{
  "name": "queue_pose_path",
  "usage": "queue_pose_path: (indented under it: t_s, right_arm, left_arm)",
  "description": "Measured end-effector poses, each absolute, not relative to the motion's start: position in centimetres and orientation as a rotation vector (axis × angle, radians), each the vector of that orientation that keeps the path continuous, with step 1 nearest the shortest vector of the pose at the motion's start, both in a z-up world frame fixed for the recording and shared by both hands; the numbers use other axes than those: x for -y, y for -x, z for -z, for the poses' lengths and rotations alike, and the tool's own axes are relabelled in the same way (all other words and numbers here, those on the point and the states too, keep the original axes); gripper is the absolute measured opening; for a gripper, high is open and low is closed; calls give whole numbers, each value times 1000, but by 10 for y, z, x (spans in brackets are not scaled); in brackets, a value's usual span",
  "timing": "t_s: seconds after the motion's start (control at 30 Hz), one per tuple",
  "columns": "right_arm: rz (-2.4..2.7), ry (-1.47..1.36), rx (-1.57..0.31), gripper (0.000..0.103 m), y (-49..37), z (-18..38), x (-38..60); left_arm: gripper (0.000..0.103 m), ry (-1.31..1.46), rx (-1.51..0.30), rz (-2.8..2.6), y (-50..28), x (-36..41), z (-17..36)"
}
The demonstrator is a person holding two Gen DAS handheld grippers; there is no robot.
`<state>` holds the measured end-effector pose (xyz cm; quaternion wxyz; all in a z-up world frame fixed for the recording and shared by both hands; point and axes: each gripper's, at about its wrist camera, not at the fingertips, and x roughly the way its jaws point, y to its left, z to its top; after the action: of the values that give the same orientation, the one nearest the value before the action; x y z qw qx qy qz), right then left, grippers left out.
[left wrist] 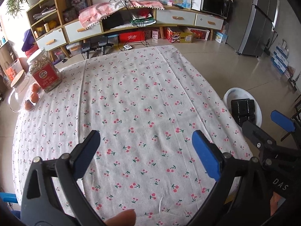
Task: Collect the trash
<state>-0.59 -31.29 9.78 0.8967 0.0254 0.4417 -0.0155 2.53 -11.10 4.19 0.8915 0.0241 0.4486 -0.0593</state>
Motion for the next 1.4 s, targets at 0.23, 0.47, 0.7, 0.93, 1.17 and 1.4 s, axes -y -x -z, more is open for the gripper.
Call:
queue_pose_path:
  t_s: [0.23,0.47,0.7,0.93,1.17,1.4]
  right_arm:
    - [34,-48,-922,92,5,-97,311]
    - [44,-47,-930,92,5,-95,314]
    - [65,-38,-932,92,6,-95,318]
    - [79,-31,-935,92,7,-95,321]
    - [80,-31,-937,92,8,-95,322]
    - [80,-31,-937,92,8,-95,322]
  left_arm:
    - [98,-44,-940,135,-28,112,-39]
    - [98,-40,-943,143,-28,111,-39]
    - [98,-38,-941,154,-28,112,-42]
    - [98,-41,-936,158,-28,114,-44]
    - [98,-45,-941,158,-28,113,-43]
    - [98,-43,-942,155,-28,113,-42]
